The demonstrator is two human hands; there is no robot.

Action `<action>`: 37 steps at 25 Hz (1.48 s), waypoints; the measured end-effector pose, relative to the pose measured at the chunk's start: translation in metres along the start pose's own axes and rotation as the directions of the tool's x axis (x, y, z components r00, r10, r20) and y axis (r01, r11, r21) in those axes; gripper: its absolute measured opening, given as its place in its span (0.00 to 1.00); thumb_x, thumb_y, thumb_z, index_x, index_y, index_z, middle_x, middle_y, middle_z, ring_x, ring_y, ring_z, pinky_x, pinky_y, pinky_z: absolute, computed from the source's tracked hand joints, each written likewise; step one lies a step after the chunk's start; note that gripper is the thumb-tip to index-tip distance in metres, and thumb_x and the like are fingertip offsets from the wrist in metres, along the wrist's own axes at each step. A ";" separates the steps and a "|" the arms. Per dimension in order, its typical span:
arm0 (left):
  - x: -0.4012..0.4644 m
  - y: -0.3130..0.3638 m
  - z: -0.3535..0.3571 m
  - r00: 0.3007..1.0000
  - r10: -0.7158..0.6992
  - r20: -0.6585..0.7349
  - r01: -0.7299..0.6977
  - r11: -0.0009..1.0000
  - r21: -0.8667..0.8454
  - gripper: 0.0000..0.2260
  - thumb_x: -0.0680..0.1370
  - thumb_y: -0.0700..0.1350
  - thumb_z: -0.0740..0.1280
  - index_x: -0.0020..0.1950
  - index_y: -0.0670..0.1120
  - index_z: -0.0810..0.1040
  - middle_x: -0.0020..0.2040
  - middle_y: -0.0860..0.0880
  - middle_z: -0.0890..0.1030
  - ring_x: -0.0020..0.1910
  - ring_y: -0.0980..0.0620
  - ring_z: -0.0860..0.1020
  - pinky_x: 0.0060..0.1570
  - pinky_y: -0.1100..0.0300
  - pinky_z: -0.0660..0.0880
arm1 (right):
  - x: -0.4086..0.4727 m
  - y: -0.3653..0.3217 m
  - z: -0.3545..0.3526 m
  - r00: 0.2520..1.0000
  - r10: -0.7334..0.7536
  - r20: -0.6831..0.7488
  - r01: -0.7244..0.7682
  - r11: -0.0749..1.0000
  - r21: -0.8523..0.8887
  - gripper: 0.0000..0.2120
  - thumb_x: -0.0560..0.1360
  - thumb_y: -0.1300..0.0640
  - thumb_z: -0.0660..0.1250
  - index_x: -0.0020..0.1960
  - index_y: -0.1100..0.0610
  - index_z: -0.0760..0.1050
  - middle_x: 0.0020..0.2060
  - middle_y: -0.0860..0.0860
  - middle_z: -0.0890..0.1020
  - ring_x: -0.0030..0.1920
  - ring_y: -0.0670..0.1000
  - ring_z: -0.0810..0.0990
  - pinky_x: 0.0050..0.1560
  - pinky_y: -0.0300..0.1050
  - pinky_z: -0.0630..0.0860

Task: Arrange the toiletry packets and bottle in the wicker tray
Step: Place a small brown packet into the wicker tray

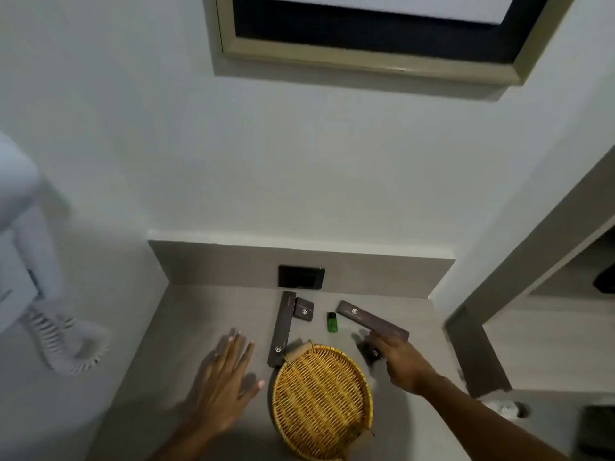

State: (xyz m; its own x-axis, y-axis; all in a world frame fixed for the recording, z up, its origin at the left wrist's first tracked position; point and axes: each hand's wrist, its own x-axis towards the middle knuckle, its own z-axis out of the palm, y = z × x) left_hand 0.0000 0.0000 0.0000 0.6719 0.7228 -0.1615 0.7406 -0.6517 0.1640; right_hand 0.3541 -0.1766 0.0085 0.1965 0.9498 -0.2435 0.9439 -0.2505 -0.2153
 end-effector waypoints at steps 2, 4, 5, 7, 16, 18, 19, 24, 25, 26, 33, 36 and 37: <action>-0.007 -0.005 0.015 0.999 -0.009 0.039 0.009 1.000 0.002 0.36 0.80 0.68 0.42 0.75 0.45 0.68 0.74 0.39 0.69 0.70 0.37 0.72 0.73 0.50 0.48 | 0.009 0.005 0.003 0.994 -0.047 0.100 0.054 0.996 -0.064 0.42 0.70 0.68 0.63 0.78 0.47 0.51 0.79 0.50 0.54 0.76 0.56 0.58 0.74 0.51 0.60; -0.016 -0.006 0.031 0.992 -0.014 0.123 0.017 1.000 -0.025 0.36 0.80 0.67 0.43 0.73 0.44 0.71 0.71 0.39 0.73 0.66 0.37 0.77 0.69 0.49 0.58 | 0.016 0.006 0.005 0.986 -0.044 0.164 0.067 0.988 -0.141 0.44 0.71 0.66 0.65 0.78 0.45 0.47 0.79 0.48 0.49 0.77 0.55 0.55 0.74 0.53 0.58; -0.017 -0.009 0.043 0.996 -0.002 0.093 0.006 0.999 -0.046 0.36 0.80 0.68 0.43 0.71 0.44 0.73 0.70 0.38 0.74 0.65 0.37 0.78 0.66 0.49 0.66 | 0.022 0.006 0.008 0.985 -0.018 0.170 0.041 0.990 -0.131 0.43 0.71 0.62 0.67 0.78 0.45 0.46 0.79 0.49 0.49 0.76 0.56 0.55 0.74 0.55 0.59; -0.018 -0.012 0.054 0.995 0.000 0.105 0.004 0.999 -0.045 0.38 0.79 0.69 0.44 0.69 0.44 0.76 0.71 0.38 0.74 0.65 0.37 0.78 0.66 0.48 0.69 | 0.027 0.005 0.015 0.992 0.060 0.111 -0.056 0.998 -0.042 0.40 0.73 0.50 0.67 0.78 0.48 0.49 0.78 0.51 0.54 0.74 0.57 0.59 0.71 0.55 0.62; -0.023 -0.007 0.063 0.988 0.006 0.156 0.002 0.999 -0.052 0.38 0.77 0.72 0.50 0.75 0.45 0.68 0.76 0.36 0.66 0.76 0.38 0.57 0.73 0.46 0.42 | 0.027 -0.017 0.045 0.928 0.370 -0.048 -0.359 0.921 0.148 0.28 0.74 0.43 0.68 0.70 0.49 0.65 0.73 0.55 0.60 0.69 0.63 0.64 0.60 0.65 0.75; -0.024 -0.008 0.070 0.991 0.025 0.135 -0.020 0.999 -0.038 0.39 0.75 0.72 0.53 0.77 0.46 0.67 0.78 0.37 0.63 0.77 0.38 0.56 0.74 0.45 0.42 | 0.025 -0.022 0.046 0.907 0.418 -0.052 -0.401 0.895 0.196 0.27 0.73 0.47 0.70 0.69 0.51 0.68 0.71 0.57 0.62 0.66 0.65 0.69 0.58 0.64 0.76; -0.023 -0.010 0.073 0.992 0.027 0.123 -0.023 0.999 -0.034 0.40 0.75 0.73 0.54 0.77 0.47 0.66 0.78 0.37 0.62 0.77 0.38 0.55 0.74 0.44 0.43 | 0.024 -0.024 0.045 0.897 0.439 -0.061 -0.412 0.876 0.249 0.26 0.73 0.49 0.72 0.67 0.53 0.70 0.70 0.58 0.64 0.65 0.66 0.70 0.59 0.63 0.77; -0.024 -0.014 0.081 0.989 0.058 0.134 -0.053 0.998 -0.044 0.40 0.75 0.73 0.55 0.78 0.48 0.63 0.79 0.37 0.60 0.77 0.34 0.59 0.72 0.36 0.54 | 0.013 -0.037 0.024 0.816 0.558 -0.153 -0.337 0.673 0.659 0.27 0.68 0.61 0.76 0.64 0.57 0.70 0.61 0.58 0.73 0.60 0.60 0.74 0.59 0.56 0.76; -0.024 -0.014 0.081 0.989 0.066 0.133 -0.059 0.997 -0.056 0.40 0.75 0.73 0.54 0.79 0.48 0.63 0.79 0.37 0.60 0.77 0.34 0.59 0.72 0.35 0.55 | 0.009 -0.045 0.019 0.850 0.508 -0.138 -0.287 0.668 0.687 0.29 0.67 0.62 0.77 0.65 0.55 0.69 0.60 0.55 0.75 0.59 0.56 0.74 0.57 0.52 0.77; -0.024 -0.014 0.082 0.989 0.078 0.127 -0.071 0.996 -0.059 0.40 0.75 0.73 0.54 0.79 0.48 0.63 0.79 0.37 0.60 0.77 0.35 0.59 0.72 0.35 0.55 | 0.006 -0.053 0.015 0.903 0.417 -0.105 -0.235 0.681 0.694 0.31 0.67 0.62 0.76 0.66 0.52 0.68 0.60 0.51 0.74 0.59 0.53 0.74 0.56 0.46 0.76; -0.020 -0.014 0.077 0.988 0.119 0.094 -0.116 0.993 -0.039 0.39 0.76 0.72 0.52 0.78 0.48 0.65 0.79 0.37 0.61 0.77 0.35 0.60 0.70 0.31 0.61 | 0.015 -0.118 0.041 0.970 -0.152 0.187 0.083 0.940 0.332 0.29 0.69 0.62 0.71 0.64 0.43 0.66 0.66 0.48 0.72 0.65 0.46 0.67 0.62 0.41 0.70; -0.020 -0.015 0.077 0.992 0.107 0.070 -0.102 0.993 -0.064 0.38 0.75 0.72 0.55 0.78 0.50 0.64 0.79 0.39 0.60 0.78 0.36 0.59 0.70 0.31 0.61 | 0.026 -0.130 0.049 0.937 -0.251 0.243 0.186 0.947 0.260 0.25 0.70 0.63 0.70 0.63 0.47 0.68 0.64 0.50 0.74 0.65 0.52 0.70 0.62 0.47 0.73; -0.020 -0.016 0.078 0.992 0.104 0.065 -0.100 0.993 -0.064 0.38 0.75 0.72 0.56 0.79 0.50 0.63 0.80 0.39 0.60 0.78 0.36 0.59 0.71 0.31 0.60 | 0.028 -0.132 0.051 0.929 -0.260 0.263 0.197 0.950 0.243 0.25 0.70 0.64 0.70 0.63 0.48 0.68 0.65 0.51 0.74 0.65 0.53 0.71 0.62 0.48 0.74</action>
State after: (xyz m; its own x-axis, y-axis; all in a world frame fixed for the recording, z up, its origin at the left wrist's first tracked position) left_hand -0.0242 -0.0220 -0.0750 0.7448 0.6346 -0.2062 0.6672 -0.7048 0.2410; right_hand 0.2218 -0.1269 -0.0185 -0.1327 0.8983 -0.4188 0.8705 -0.0964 -0.4826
